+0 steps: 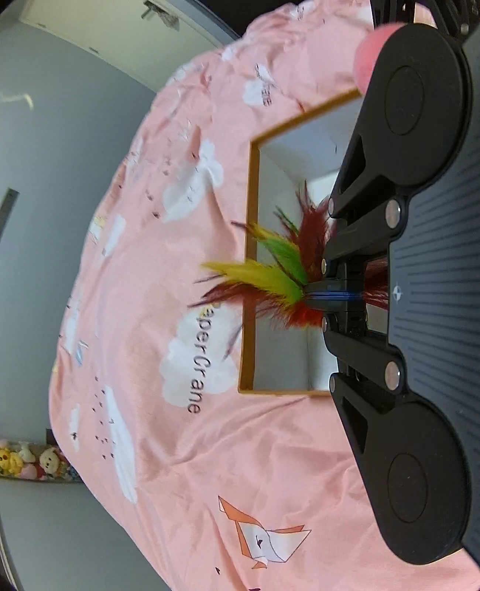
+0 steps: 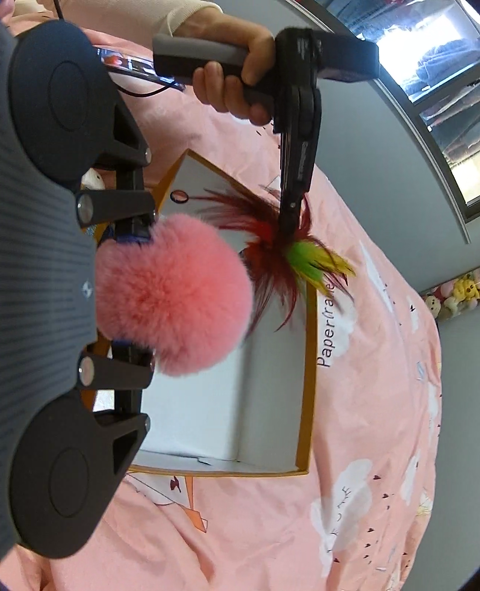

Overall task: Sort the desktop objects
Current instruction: 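Carry the feather toy and pompom with both tools into the orange box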

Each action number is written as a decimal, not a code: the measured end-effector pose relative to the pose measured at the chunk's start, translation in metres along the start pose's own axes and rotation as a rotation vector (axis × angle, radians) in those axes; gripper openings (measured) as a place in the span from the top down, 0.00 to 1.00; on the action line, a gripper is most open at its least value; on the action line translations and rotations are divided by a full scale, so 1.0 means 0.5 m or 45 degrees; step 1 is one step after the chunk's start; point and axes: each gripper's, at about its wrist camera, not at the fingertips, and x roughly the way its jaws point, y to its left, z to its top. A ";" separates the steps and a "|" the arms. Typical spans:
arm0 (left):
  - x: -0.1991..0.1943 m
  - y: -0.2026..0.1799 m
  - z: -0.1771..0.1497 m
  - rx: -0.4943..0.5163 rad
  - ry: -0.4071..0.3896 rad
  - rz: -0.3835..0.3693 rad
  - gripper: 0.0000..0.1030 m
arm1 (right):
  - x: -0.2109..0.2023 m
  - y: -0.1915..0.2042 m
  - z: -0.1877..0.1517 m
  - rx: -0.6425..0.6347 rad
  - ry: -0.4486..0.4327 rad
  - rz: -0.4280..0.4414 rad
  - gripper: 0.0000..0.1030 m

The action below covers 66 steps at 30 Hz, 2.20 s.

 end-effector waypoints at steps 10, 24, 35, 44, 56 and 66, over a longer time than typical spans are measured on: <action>0.052 0.026 0.013 0.012 0.031 0.093 1.00 | 0.045 -0.022 0.023 0.014 0.022 -0.021 0.57; -0.041 0.046 -0.007 -0.092 -0.121 0.128 0.97 | 0.123 -0.023 0.067 -0.045 0.157 -0.053 0.57; -0.057 0.078 -0.053 -0.245 -0.084 0.157 0.93 | 0.300 -0.018 0.145 -0.254 0.317 -0.165 0.57; -0.040 0.083 -0.068 -0.282 -0.067 0.133 0.93 | 0.391 -0.028 0.174 -0.210 0.259 -0.114 0.50; -0.035 0.080 -0.074 -0.282 -0.056 0.138 0.93 | 0.375 -0.040 0.163 -0.191 0.273 -0.081 0.28; -0.038 0.082 -0.076 -0.296 -0.056 0.128 0.93 | 0.351 -0.027 0.161 -0.241 0.243 -0.022 0.33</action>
